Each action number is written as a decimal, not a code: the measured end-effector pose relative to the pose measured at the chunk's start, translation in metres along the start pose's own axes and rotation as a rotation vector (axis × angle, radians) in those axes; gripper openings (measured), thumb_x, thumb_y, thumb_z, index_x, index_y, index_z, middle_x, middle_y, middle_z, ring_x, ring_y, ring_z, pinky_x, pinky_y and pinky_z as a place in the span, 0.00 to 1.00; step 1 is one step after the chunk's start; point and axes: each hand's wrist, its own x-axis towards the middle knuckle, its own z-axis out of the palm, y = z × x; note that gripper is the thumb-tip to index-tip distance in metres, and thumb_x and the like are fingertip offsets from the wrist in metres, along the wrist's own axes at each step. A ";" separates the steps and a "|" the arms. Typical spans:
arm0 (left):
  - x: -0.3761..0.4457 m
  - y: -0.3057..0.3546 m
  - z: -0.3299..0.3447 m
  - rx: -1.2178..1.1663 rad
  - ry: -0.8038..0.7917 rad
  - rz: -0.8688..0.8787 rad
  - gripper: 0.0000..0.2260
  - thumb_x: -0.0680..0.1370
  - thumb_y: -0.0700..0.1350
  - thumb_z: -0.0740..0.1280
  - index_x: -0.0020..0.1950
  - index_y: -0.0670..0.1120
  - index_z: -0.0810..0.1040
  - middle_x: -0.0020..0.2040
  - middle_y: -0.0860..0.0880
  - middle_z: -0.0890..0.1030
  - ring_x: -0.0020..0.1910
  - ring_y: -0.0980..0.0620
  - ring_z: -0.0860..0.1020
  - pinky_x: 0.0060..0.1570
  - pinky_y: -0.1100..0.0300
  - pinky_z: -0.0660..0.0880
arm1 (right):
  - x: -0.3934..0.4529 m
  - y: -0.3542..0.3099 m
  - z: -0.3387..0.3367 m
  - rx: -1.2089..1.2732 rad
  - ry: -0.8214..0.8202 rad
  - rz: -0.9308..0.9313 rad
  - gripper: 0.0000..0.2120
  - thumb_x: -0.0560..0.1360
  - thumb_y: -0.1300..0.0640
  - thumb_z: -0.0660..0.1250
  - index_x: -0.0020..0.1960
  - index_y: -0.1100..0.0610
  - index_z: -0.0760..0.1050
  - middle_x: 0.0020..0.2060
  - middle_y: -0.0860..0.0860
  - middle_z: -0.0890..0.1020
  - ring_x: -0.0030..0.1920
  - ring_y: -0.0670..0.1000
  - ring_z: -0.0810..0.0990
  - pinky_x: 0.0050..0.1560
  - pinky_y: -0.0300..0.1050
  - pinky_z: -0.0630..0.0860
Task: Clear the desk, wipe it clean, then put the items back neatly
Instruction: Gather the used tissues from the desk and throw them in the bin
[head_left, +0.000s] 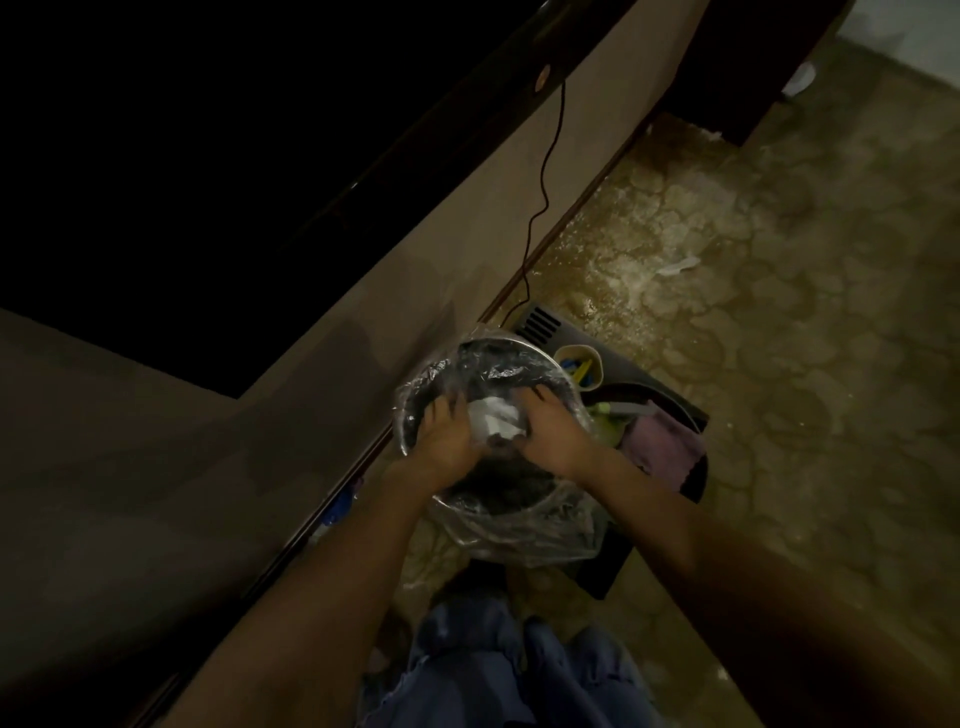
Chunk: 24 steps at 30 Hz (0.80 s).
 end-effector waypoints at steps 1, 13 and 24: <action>-0.003 0.001 -0.004 0.009 0.022 0.012 0.37 0.77 0.50 0.67 0.77 0.40 0.50 0.74 0.38 0.53 0.73 0.40 0.53 0.72 0.51 0.53 | -0.004 0.000 -0.008 -0.018 0.014 -0.019 0.27 0.73 0.62 0.68 0.70 0.61 0.65 0.66 0.59 0.68 0.67 0.58 0.66 0.65 0.46 0.63; -0.121 0.027 -0.020 0.094 0.176 -0.088 0.26 0.75 0.50 0.67 0.70 0.43 0.67 0.69 0.40 0.65 0.68 0.40 0.64 0.67 0.50 0.64 | -0.098 -0.004 -0.075 -0.306 0.046 -0.261 0.15 0.76 0.61 0.64 0.62 0.63 0.70 0.59 0.58 0.71 0.59 0.57 0.71 0.55 0.46 0.70; -0.297 0.043 0.059 0.078 0.325 -0.295 0.27 0.76 0.47 0.67 0.72 0.41 0.63 0.68 0.40 0.64 0.67 0.41 0.63 0.66 0.50 0.67 | -0.242 -0.033 -0.049 -0.448 0.034 -0.508 0.20 0.77 0.60 0.63 0.67 0.62 0.67 0.63 0.58 0.70 0.63 0.56 0.69 0.61 0.46 0.67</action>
